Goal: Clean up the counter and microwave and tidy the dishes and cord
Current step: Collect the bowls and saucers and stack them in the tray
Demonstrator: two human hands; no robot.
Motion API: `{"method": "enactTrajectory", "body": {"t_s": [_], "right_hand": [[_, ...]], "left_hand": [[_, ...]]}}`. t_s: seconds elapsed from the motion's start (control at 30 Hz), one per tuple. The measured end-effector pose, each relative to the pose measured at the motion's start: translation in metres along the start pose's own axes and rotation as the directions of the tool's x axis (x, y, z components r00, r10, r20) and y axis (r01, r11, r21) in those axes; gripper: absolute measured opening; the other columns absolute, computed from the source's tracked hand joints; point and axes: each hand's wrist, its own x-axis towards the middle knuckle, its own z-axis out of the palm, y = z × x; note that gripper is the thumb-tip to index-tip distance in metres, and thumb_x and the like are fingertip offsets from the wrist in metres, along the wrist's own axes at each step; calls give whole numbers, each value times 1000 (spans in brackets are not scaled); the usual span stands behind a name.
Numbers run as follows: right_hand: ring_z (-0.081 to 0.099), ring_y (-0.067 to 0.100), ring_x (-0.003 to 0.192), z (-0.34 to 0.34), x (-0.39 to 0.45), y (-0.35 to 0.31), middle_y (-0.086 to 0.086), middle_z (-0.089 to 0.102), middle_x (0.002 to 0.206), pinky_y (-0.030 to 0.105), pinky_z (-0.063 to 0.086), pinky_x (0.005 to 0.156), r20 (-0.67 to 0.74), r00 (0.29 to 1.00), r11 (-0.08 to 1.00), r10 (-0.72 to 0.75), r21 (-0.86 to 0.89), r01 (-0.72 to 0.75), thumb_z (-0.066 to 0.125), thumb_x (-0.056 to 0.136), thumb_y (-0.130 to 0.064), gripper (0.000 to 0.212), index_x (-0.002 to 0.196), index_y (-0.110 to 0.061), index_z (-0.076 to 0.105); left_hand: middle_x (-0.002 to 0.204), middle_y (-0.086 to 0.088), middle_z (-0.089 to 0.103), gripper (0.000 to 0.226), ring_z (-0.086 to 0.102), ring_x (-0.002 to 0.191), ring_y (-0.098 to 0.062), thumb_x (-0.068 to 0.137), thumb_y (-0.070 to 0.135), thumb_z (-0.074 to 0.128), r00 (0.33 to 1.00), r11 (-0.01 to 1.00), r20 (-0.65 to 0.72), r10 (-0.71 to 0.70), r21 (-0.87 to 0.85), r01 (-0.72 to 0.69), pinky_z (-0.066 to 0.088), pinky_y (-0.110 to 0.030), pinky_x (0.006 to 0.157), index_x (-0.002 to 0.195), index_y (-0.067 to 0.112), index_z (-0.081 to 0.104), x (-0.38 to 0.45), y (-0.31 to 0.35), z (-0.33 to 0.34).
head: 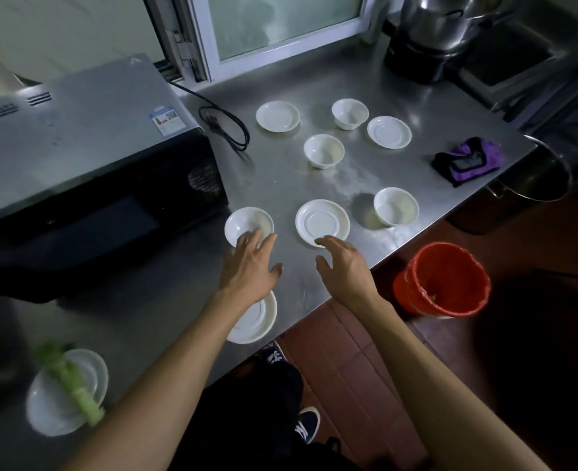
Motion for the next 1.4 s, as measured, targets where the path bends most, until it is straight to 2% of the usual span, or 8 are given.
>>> {"method": "enactTrajectory", "body": {"t_s": [0.13, 0.23, 0.5, 0.7, 0.83, 0.97, 1.17, 1.4], "right_hand": [[61, 38, 114, 7, 44, 8, 11, 66, 125, 51, 52, 89, 28, 1000, 999, -10, -43, 11, 63, 90, -9, 36, 126, -5, 64], [57, 33, 122, 11, 73, 6, 7, 63, 133, 47, 50, 96, 64, 998, 999, 2, -55, 2, 60, 94, -15, 36, 130, -9, 62], [56, 31, 124, 20, 123, -1, 6, 62, 135, 44, 42, 106, 143, 990, 999, 3, -51, 4, 58, 95, -15, 36, 131, -11, 61], [56, 28, 123, 30, 149, 14, 2, 64, 132, 45, 43, 105, 205, 979, 1000, -7, -2, 8, 58, 93, -18, 36, 129, -16, 61], [57, 27, 120, 29, 168, 23, 0, 65, 130, 36, 43, 101, 197, 979, 999, -44, 25, 40, 60, 91, -12, 36, 127, -15, 65], [55, 32, 120, 21, 196, 40, 4, 63, 132, 45, 45, 100, 206, 972, 993, -118, 45, 111, 63, 89, -9, 38, 127, -13, 64], [50, 38, 125, 3, 249, 74, 12, 55, 141, 51, 43, 95, 161, 971, 978, -176, -82, 191, 67, 85, -13, 42, 127, -12, 62], [32, 33, 143, -5, 313, 104, 9, 38, 156, 50, 31, 106, 250, 949, 954, -190, -183, 239, 70, 86, -32, 57, 138, -20, 53]], "left_hand": [[148, -2, 33, 61, 31, 137, -31, 83, 44, 68, 998, 998, -19, -58, -31, 57, 42, -53, 98, 135, 23, 43, 42, -19, 8], [150, -4, 31, 64, 25, 141, -32, 82, 48, 68, 997, 997, -10, -76, -14, 76, 38, -55, 104, 136, 25, 40, 63, -33, 11], [165, -3, -1, 91, -3, 152, -31, 82, 60, 64, 966, 984, 188, -176, 0, 179, 22, -65, 113, 154, 35, 16, 95, -48, 20], [165, -4, -2, 101, -2, 152, -31, 76, 63, 69, 940, 968, 241, -240, -18, 251, 23, -62, 114, 155, 39, 10, 110, -44, 25], [157, -3, 13, 98, 11, 145, -29, 73, 60, 72, 939, 958, 205, -276, -16, 285, 31, -59, 107, 152, 38, 20, 118, -35, 21], [151, -2, 18, 96, 15, 142, -29, 72, 60, 73, 924, 932, 171, -342, -61, 356, 33, -58, 105, 151, 38, 22, 135, -19, 8], [158, -3, 13, 93, 12, 144, -31, 74, 64, 68, 927, 928, 110, -358, -70, 367, 35, -59, 108, 151, 38, 23, 174, 13, 2], [161, -1, 9, 91, 10, 146, -30, 77, 68, 63, 909, 916, 141, -393, -22, 400, 31, -58, 106, 151, 42, 17, 225, 47, -6]]}}
